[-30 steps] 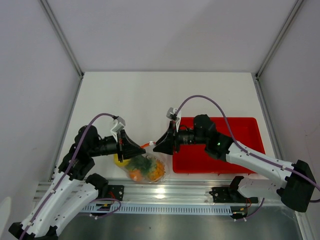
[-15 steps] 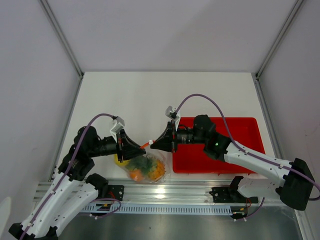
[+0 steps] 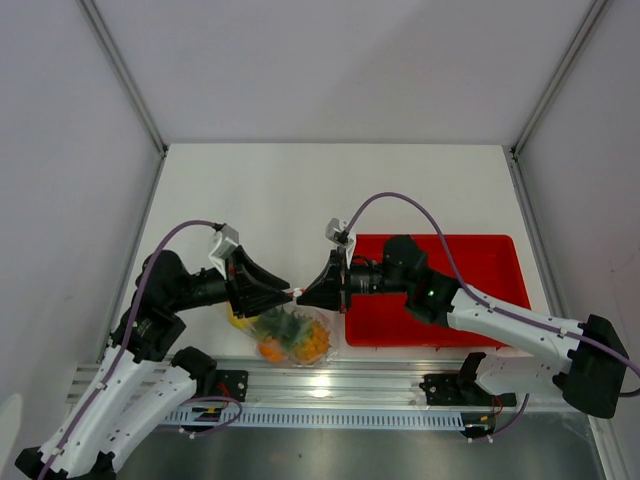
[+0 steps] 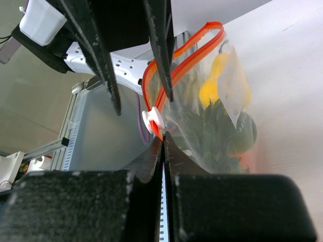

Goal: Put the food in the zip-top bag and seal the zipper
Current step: Zip the zipper food storage bag at the center of the board.

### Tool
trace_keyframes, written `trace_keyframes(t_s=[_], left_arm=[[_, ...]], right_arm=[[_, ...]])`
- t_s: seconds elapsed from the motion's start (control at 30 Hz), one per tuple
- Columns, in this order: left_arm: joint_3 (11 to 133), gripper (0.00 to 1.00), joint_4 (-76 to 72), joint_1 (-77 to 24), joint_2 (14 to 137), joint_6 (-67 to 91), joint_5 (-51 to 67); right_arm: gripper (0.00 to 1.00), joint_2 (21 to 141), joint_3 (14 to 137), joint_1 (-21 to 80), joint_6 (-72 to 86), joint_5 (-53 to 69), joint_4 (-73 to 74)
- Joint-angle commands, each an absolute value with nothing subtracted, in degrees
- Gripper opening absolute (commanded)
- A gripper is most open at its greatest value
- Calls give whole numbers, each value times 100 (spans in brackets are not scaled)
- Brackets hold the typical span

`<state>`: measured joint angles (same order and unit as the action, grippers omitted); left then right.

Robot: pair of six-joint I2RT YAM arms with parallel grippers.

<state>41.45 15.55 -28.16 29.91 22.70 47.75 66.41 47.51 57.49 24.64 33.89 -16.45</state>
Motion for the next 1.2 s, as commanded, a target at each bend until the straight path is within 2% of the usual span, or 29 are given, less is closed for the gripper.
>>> trace_keyframes(t_s=[0.0,0.63,0.83,0.93,1.03,1.17], left_arm=[[4149,40,889,-2839,3041,2522,4860],[3815,41,598,-2839,3155,2628,5010],[3771,31,624,-2839,3138,2584,4940],[3805,21,633,-2839,3129,2593,4904],[3806,2,572,-2839,3103,2663,4869],[3762,1,518,-2839,3102,2725,4773]], right_arm=[[0,6583,5027,5853,2593,3252,-1846],[0,6724,5063,5898,3059,3182,-2215],[0,6732,5063,5898,3094,3164,-2259],[0,6750,5063,5906,3094,3155,-2250],[0,6776,5010,5906,3129,3129,-2399],[0,6750,4747,5906,3252,3041,-2794]])
